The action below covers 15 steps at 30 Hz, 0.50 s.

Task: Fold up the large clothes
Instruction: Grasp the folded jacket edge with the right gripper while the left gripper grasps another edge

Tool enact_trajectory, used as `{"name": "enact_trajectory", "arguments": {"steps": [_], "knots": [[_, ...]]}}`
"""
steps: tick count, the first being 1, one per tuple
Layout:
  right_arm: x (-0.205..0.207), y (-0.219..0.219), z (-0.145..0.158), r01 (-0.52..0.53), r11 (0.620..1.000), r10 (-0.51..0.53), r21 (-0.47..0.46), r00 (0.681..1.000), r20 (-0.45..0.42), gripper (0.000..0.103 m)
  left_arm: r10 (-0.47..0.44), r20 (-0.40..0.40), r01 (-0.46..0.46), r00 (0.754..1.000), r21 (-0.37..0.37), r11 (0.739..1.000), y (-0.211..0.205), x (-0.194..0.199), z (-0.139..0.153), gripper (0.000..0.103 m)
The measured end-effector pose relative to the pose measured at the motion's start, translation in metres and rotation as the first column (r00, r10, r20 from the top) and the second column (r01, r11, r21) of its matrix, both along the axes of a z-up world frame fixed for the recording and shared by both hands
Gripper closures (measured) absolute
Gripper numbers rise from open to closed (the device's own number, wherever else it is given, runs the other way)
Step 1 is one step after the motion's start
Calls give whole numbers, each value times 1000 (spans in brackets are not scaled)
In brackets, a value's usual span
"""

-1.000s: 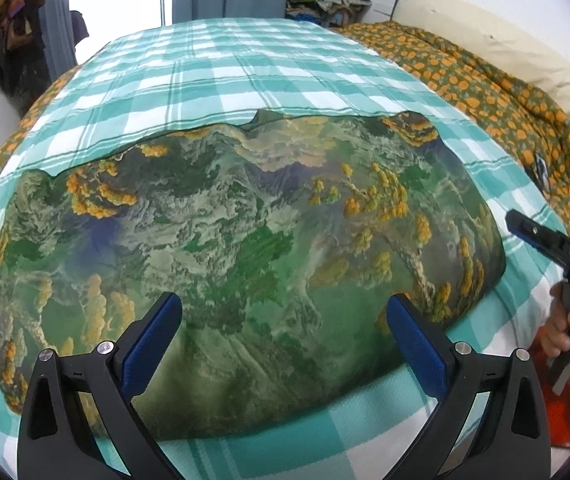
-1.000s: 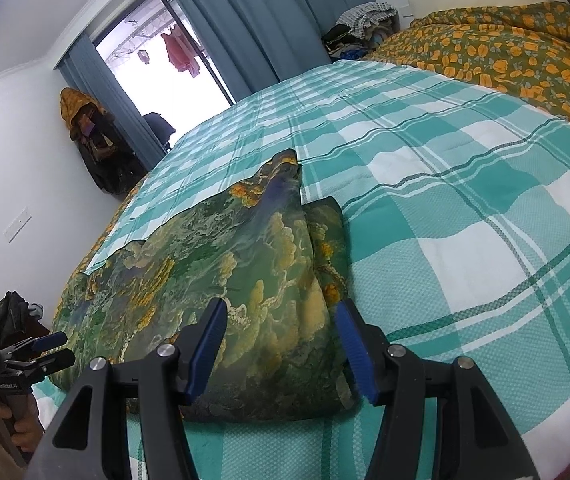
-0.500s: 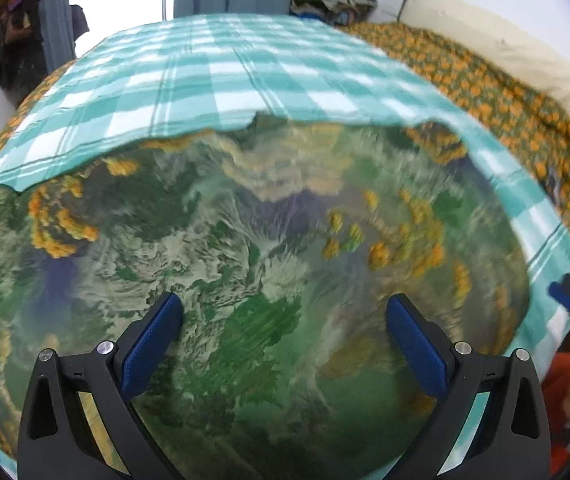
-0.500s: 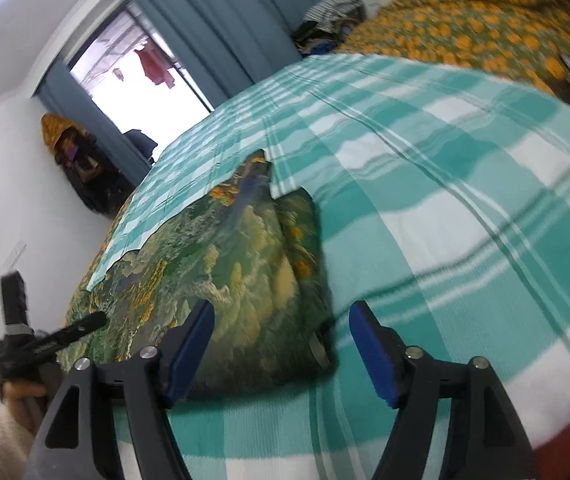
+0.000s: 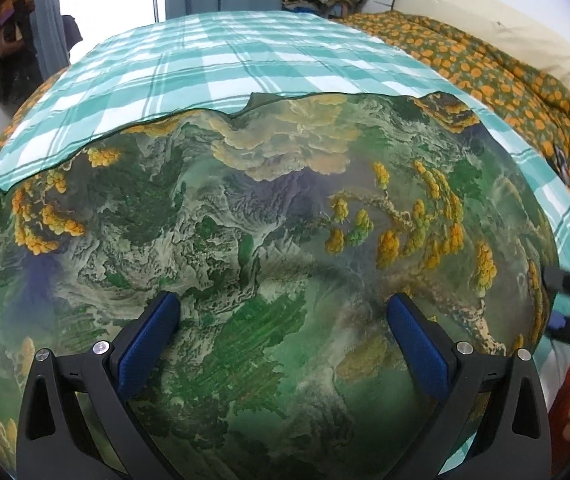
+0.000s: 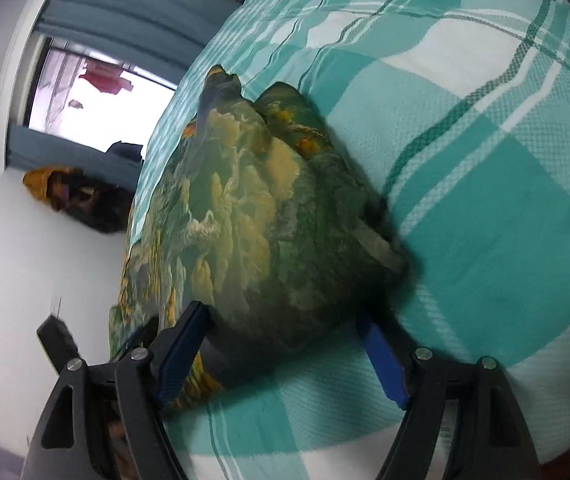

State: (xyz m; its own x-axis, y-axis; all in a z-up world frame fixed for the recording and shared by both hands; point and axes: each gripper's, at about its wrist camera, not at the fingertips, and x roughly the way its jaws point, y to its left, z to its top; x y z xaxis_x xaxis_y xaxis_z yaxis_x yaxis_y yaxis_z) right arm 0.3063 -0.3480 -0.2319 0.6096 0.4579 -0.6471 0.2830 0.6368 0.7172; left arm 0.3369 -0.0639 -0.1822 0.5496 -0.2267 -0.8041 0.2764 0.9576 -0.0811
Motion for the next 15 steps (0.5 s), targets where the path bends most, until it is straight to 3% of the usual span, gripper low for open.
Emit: {"name": "enact_trajectory", "arguments": {"steps": [4, 5, 8, 12, 15], "knots": [[9, -5, -10, 108, 992, -108, 65, 994, -1, 23, -5, -4, 5, 1000, 8, 1000, -1, 1, -1, 1], [9, -6, -12, 125, 990, -126, 72, 992, 8, 30, -10, -7, 10, 1000, 9, 1000, -1, 1, 0, 1], [7, -5, -12, 103, 994, -104, 23, 994, 45, 56, -29, -16, 30, 999, 17, 999, -2, 1, 1, 1], [3, 1, 7, 55, 997, -48, -57, 990, 130, 67, -37, -48, 39, 998, 30, 999, 1, -3, 19, 2], [-1, 8, 26, 18, 989, 11, -146, 980, 197, 69, -39, -28, 39, 999, -17, 999, 10, -7, 56, 2]]}}
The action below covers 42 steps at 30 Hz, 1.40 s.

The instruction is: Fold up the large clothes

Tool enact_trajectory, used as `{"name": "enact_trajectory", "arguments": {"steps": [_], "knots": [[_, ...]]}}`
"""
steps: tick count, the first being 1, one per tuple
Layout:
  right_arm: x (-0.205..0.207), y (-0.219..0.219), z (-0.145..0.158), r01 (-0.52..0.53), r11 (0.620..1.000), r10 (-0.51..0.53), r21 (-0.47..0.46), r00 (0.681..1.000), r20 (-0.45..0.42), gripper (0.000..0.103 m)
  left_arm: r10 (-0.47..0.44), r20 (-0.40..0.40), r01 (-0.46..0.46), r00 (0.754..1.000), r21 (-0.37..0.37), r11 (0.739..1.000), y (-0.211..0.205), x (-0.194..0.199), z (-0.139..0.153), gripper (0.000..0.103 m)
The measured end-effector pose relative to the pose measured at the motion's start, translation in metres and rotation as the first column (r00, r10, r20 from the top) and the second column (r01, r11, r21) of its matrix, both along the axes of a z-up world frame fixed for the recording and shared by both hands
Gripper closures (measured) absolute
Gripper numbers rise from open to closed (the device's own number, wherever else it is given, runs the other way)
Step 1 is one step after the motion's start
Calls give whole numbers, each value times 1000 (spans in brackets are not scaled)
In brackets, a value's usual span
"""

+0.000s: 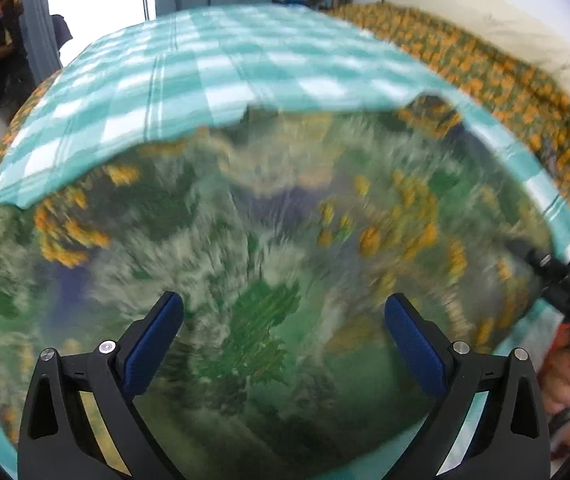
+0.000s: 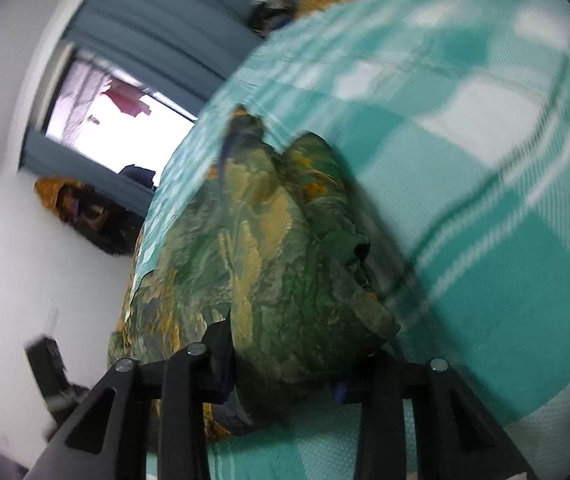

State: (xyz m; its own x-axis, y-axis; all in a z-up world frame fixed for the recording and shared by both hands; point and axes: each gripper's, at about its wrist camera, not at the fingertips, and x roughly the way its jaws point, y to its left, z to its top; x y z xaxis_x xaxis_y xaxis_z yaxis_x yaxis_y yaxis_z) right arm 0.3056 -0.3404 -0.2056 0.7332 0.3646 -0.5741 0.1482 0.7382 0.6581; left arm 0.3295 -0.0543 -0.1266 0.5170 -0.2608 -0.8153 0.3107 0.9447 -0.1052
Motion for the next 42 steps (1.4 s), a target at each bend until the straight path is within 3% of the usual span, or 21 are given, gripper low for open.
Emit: {"name": "enact_trajectory", "arguments": {"steps": [3, 7, 11, 14, 20, 24, 25, 26, 27, 29, 31, 33, 35, 37, 39, 42], "knots": [[-6, 10, 19, -40, 994, 47, -103, 997, 64, 70, -25, 42, 28, 999, -68, 997, -1, 3, 44, 2], [-14, 28, 45, -70, 971, 104, -228, 985, 138, 70, -148, 29, 150, 989, -138, 979, -29, 17, 89, 2], [-24, 54, 70, -94, 922, 185, -376, 960, 211, 70, -264, -37, 253, 964, -178, 951, -65, 31, 103, 2], [-36, 76, 84, -112, 863, 265, -492, 931, 252, 70, -314, -77, 298, 946, -168, 940, -89, 36, 102, 2], [-63, 129, 99, -129, 688, 458, -714, 840, 290, 70, -384, -137, 374, 913, -94, 923, -111, 27, 99, 2], [-80, 164, 98, -126, 570, 568, -812, 774, 279, 70, -369, -145, 380, 918, 59, 923, -116, 17, 92, 2], [-82, 172, 97, -127, 551, 584, -825, 764, 273, 70, -354, -140, 372, 925, 132, 919, -118, 13, 86, 3], [-83, 176, 96, -128, 537, 598, -834, 755, 269, 70, -343, -137, 364, 929, 179, 914, -120, 11, 82, 8], [-85, 181, 95, -128, 520, 612, -844, 745, 264, 70, -332, -137, 355, 933, 208, 911, -120, 11, 80, 31], [-87, 183, 96, -135, 516, 619, -846, 741, 260, 70, -312, -146, 338, 939, 207, 918, -113, 14, 76, 60], [-85, 181, 96, -145, 529, 608, -836, 752, 254, 70, -299, -148, 322, 943, 173, 931, -101, 20, 80, 71], [-85, 175, 99, -154, 558, 598, -816, 756, 265, 64, -282, -136, 301, 950, 154, 941, -87, 25, 87, 74], [-89, 165, 107, -200, 622, 604, -757, 737, 302, 51, -259, -123, 274, 958, 127, 953, -57, 32, 95, 74], [-93, 156, 112, -226, 667, 593, -710, 738, 322, 49, -234, -118, 246, 965, 96, 965, -26, 38, 101, 74], [-91, 150, 112, -254, 687, 586, -681, 747, 313, 49, -205, -115, 214, 972, 69, 974, 2, 45, 102, 74], [-85, 149, 106, -262, 686, 575, -679, 766, 286, 49, -172, -114, 175, 978, 16, 984, 47, 46, 96, 74]]}}
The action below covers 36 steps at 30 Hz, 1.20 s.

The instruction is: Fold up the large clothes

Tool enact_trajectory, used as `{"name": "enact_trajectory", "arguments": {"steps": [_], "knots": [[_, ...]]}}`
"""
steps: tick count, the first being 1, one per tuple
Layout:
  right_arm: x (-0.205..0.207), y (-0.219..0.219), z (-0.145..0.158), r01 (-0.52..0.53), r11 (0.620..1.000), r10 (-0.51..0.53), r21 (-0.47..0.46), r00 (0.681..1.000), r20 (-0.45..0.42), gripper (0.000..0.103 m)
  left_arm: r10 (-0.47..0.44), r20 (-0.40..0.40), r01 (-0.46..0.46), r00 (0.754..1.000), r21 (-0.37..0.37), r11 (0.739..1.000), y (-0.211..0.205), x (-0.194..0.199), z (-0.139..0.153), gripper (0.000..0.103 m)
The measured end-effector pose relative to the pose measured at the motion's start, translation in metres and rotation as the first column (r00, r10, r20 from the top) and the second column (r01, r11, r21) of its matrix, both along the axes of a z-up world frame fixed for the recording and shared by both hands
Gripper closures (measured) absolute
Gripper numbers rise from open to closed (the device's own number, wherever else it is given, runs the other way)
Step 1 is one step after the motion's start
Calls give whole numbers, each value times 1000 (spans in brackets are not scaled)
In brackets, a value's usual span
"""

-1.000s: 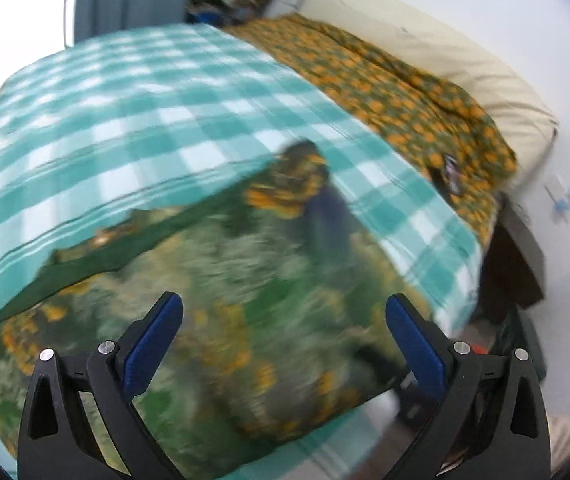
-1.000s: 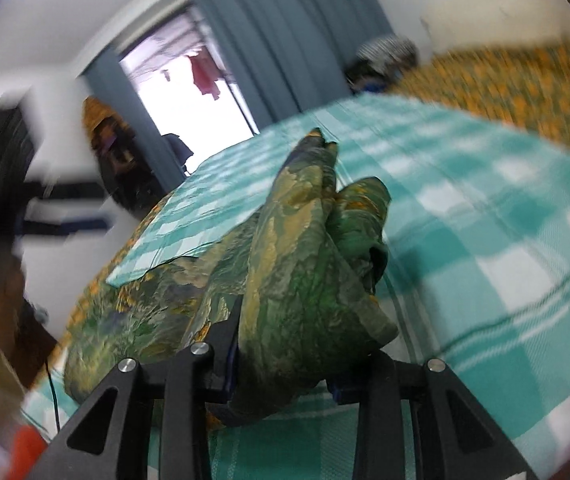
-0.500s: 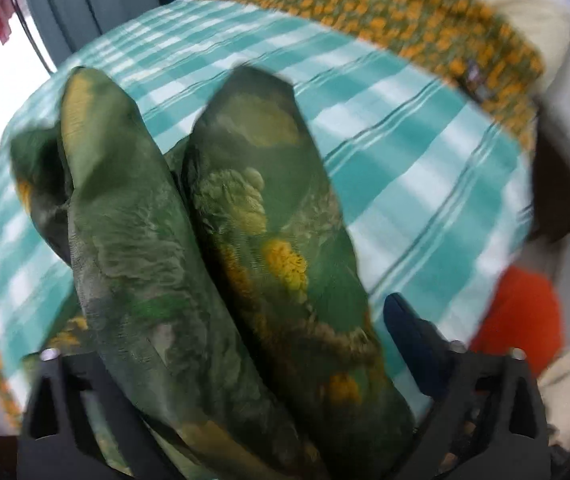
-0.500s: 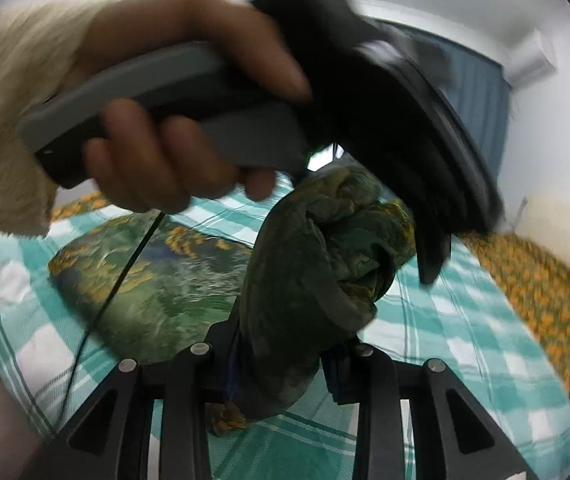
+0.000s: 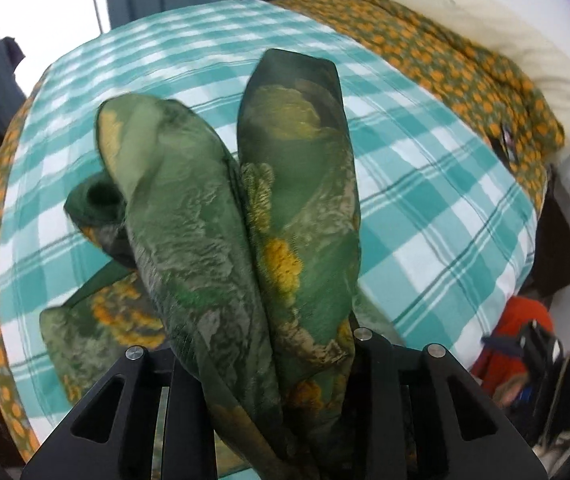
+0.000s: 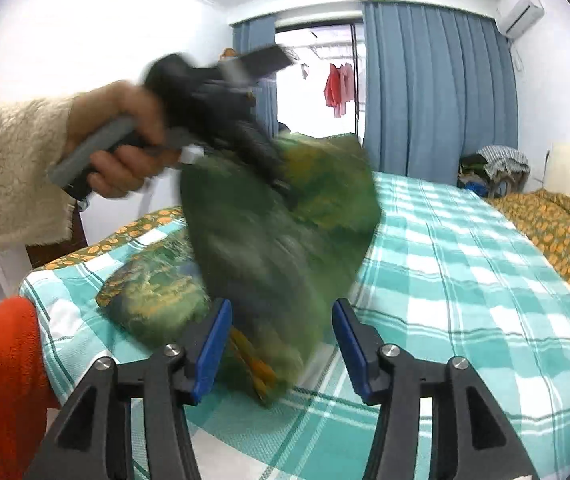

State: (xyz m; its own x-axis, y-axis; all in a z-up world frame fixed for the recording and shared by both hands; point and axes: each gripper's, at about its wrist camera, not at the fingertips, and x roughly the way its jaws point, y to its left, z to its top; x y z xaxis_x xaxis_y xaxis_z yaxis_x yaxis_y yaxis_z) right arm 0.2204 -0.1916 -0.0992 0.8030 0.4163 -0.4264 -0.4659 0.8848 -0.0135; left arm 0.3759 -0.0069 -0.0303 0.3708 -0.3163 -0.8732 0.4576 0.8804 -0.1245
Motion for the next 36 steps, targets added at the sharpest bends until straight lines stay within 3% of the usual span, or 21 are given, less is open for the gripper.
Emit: {"name": "enact_trajectory", "arguments": {"steps": [7, 12, 18, 20, 23, 26, 33, 36], "knots": [[31, 12, 9, 18, 998, -11, 65, 994, -106, 49, 93, -50, -100, 994, -148, 984, 91, 0, -37, 73], [80, 67, 15, -95, 987, 124, 132, 964, -235, 49, 148, -86, -164, 985, -242, 956, 139, 1, -58, 72], [123, 126, -34, -153, 983, 182, 105, 903, -389, 50, 209, -119, -235, 971, -278, 932, 188, -7, -84, 72], [124, 143, -52, -180, 981, 193, 73, 882, -429, 50, 242, -193, -295, 951, -321, 900, 209, -11, -112, 70], [120, 164, -73, -192, 981, 171, -4, 883, -438, 50, 274, -270, -365, 923, -391, 845, 226, -16, -145, 67], [115, 168, -82, -190, 981, 162, -26, 895, -416, 50, 285, -285, -391, 915, -451, 803, 232, -23, -160, 64], [118, 168, -82, -199, 979, 164, -37, 887, -432, 50, 292, -273, -393, 917, -480, 784, 227, -25, -163, 63], [128, 175, -64, -185, 982, 141, -43, 862, -486, 50, 294, -270, -393, 917, -480, 784, 235, -29, -167, 63]]}}
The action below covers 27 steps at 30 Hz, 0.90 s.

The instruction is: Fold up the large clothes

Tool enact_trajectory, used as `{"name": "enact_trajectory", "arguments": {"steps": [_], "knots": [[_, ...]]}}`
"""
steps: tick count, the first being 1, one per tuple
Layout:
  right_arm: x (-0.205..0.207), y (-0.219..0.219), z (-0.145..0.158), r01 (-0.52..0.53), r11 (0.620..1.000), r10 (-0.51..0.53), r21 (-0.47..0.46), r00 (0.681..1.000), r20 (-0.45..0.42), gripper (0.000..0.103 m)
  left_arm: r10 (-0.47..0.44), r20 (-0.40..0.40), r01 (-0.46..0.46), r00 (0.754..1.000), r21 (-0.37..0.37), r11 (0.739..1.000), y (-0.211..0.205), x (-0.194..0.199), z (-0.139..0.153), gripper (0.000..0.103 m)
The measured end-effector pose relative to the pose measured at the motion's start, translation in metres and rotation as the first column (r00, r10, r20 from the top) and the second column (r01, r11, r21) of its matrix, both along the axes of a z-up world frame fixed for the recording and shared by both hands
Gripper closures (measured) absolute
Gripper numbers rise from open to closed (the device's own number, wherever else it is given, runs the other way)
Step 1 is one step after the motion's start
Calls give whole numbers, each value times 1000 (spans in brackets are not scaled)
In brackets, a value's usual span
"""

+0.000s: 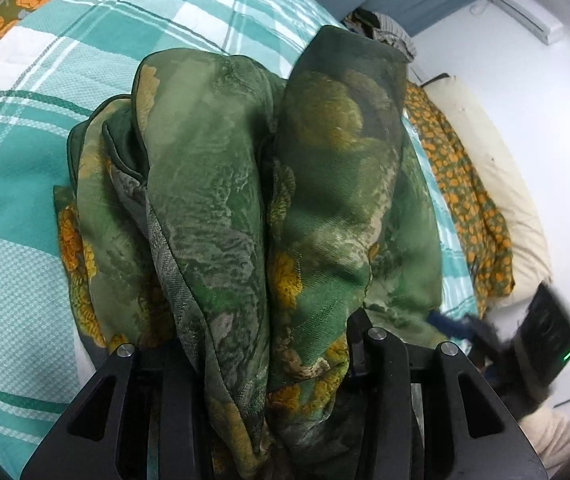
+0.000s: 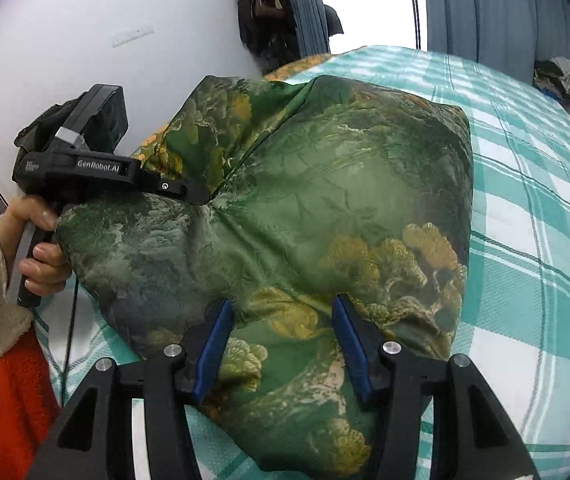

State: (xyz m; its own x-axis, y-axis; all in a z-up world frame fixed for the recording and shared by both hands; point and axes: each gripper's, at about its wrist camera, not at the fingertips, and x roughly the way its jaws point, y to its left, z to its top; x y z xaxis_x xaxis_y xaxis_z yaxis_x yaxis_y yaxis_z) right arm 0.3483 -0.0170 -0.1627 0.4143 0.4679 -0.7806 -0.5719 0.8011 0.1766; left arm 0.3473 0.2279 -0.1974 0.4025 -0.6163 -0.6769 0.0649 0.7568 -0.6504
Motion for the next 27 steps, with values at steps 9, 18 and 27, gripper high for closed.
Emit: {"name": "enact_trajectory", "arguments": {"steps": [9, 18, 27], "knots": [[106, 59, 61, 77, 996, -76, 36, 996, -40, 50, 13, 9, -13, 1000, -2, 1000, 2, -6, -2, 63], [141, 92, -30, 65, 987, -77, -149, 994, -78, 46, 18, 2, -18, 1000, 79, 997, -4, -6, -9, 65], [77, 52, 18, 22, 998, -20, -61, 999, 34, 46, 26, 10, -27, 1000, 58, 998, -2, -12, -8, 62]]}}
